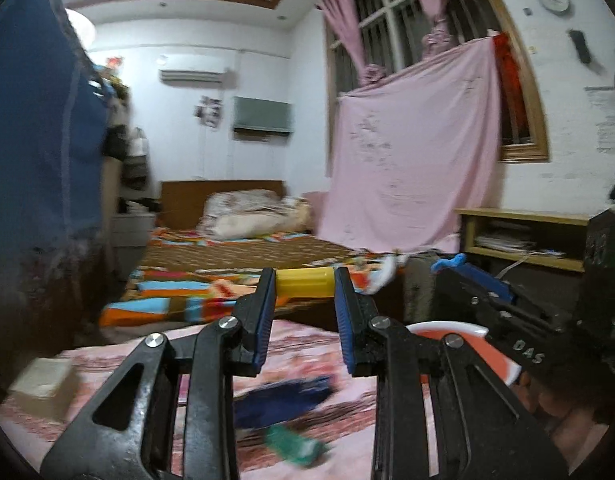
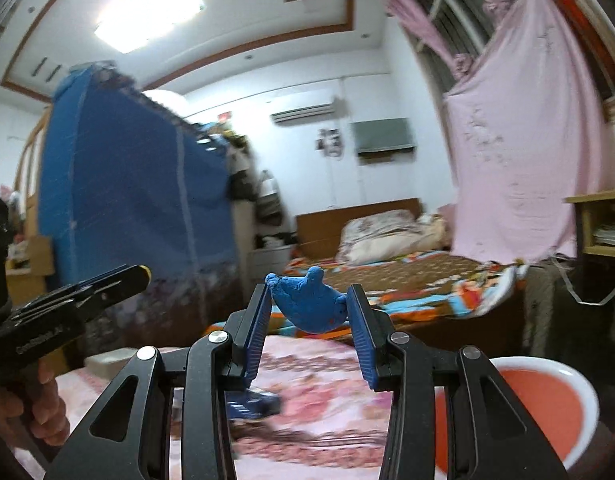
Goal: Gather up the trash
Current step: 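Carry both items over the orange bucket and open both tools to drop them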
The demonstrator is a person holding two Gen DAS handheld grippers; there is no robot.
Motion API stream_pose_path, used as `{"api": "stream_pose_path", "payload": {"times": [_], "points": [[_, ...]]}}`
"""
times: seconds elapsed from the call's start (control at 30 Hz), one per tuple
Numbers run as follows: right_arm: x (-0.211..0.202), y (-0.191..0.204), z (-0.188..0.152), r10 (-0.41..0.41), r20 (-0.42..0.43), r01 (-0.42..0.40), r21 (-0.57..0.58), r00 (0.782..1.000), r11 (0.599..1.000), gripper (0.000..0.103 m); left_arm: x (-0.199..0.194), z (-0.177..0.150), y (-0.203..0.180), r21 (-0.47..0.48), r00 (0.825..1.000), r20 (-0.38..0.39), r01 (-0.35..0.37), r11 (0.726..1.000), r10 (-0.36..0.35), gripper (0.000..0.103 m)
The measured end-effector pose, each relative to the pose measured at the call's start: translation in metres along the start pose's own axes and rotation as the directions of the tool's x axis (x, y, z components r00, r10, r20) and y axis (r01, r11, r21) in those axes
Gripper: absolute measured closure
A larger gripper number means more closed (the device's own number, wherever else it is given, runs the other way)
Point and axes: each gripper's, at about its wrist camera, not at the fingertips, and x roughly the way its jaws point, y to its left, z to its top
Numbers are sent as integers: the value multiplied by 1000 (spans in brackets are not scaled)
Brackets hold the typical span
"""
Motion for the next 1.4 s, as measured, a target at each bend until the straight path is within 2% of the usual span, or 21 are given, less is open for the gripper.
{"api": "stream_pose_path", "payload": {"times": [0.07, 0.2, 0.3, 0.4, 0.5, 0.8, 0.9, 1.0, 1.07, 1.13, 1.27, 1.4], "points": [[-4, -17, 0, -44, 4, 44, 11, 999, 999, 65, 16, 1, -10, -19, 997, -25, 70, 997, -70, 90], [-8, -49, -2, -128, -7, 128, 46, 992, 991, 65, 40, 2, -35, -27, 984, -66, 163, 986, -165, 90], [-10, -71, -5, -195, -39, 197, 72, 980, 978, 65, 50, 2, -52, -24, 972, -103, 209, 978, -211, 90], [-11, -90, -9, -250, -88, 259, 103, 964, 960, 64, 69, -1, -69, -28, 955, -159, 250, 968, -252, 90], [-13, -108, -14, -279, -133, 297, 142, 951, 944, 64, 89, -7, -81, -46, 929, -240, 280, 959, -282, 90], [-16, -139, -25, -311, -225, 357, 208, 923, 910, 64, 142, -24, -101, -176, 844, -412, 295, 939, -342, 90], [-14, -145, -27, -316, -248, 371, 217, 916, 903, 64, 150, -27, -105, -196, 830, -440, 283, 939, -342, 90], [-11, -149, -31, -314, -273, 378, 224, 909, 899, 57, 161, -31, -108, -226, 811, -467, 277, 934, -353, 88], [-10, -152, -34, -315, -287, 384, 230, 905, 894, 54, 165, -33, -108, -248, 801, -477, 274, 929, -363, 82], [-7, -155, -35, -317, -300, 392, 236, 900, 889, 54, 167, -34, -108, -260, 798, -479, 270, 927, -366, 76], [-5, -161, -34, -320, -303, 400, 256, 898, 880, 52, 165, -34, -107, -257, 807, -472, 259, 931, -355, 70], [-8, -159, -31, -323, -285, 396, 253, 902, 883, 50, 157, -32, -100, -244, 834, -450, 230, 942, -320, 63]]}}
